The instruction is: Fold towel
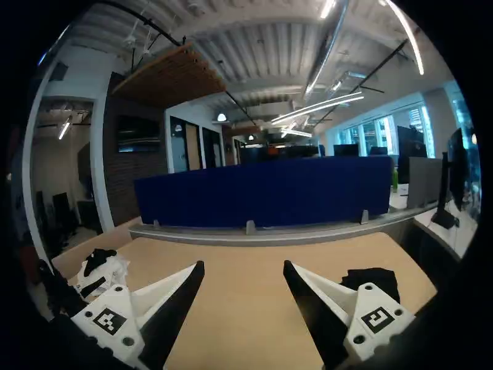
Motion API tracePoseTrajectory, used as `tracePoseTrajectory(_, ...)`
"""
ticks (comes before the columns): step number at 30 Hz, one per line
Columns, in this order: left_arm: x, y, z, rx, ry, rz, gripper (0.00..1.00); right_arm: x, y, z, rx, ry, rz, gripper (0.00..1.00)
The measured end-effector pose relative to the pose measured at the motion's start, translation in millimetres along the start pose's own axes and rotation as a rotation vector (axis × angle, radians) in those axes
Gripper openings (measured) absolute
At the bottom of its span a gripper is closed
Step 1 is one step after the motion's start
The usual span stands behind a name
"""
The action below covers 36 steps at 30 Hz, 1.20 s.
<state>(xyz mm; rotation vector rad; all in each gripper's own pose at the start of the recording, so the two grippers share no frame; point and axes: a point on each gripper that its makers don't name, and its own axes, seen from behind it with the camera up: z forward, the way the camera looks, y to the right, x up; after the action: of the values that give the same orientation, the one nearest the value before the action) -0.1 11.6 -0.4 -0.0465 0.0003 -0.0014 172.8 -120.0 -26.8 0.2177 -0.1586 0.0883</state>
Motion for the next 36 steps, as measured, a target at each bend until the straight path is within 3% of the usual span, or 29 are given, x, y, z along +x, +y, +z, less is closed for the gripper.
tracePoseTrajectory(6, 0, -0.1, -0.3, 0.000, 0.000, 0.001, 0.92, 10, 22, -9.9, -0.032, 0.031, -0.026, 1.00)
tracePoseTrajectory(14, 0, -0.1, 0.0, 0.000, 0.000, 0.001, 0.93, 10, 77, -24.7, -0.135, 0.091, -0.047, 0.99)
tracePoseTrajectory(20, 0, 0.3, 0.2, 0.000, 0.000, 0.001, 0.93, -19, 112, -25.4, -0.196, 0.104, -0.082, 0.99)
tracePoseTrajectory(29, 0, 0.2, -0.2, 0.000, 0.000, 0.001, 0.93, -70, 133, -12.7, -0.177, 0.145, -0.036, 1.00)
tracePoseTrajectory(36, 1, -0.1, -0.2, 0.000, 0.000, 0.001, 0.93, -107, 142, 4.3, -0.182, 0.157, -0.033, 0.99)
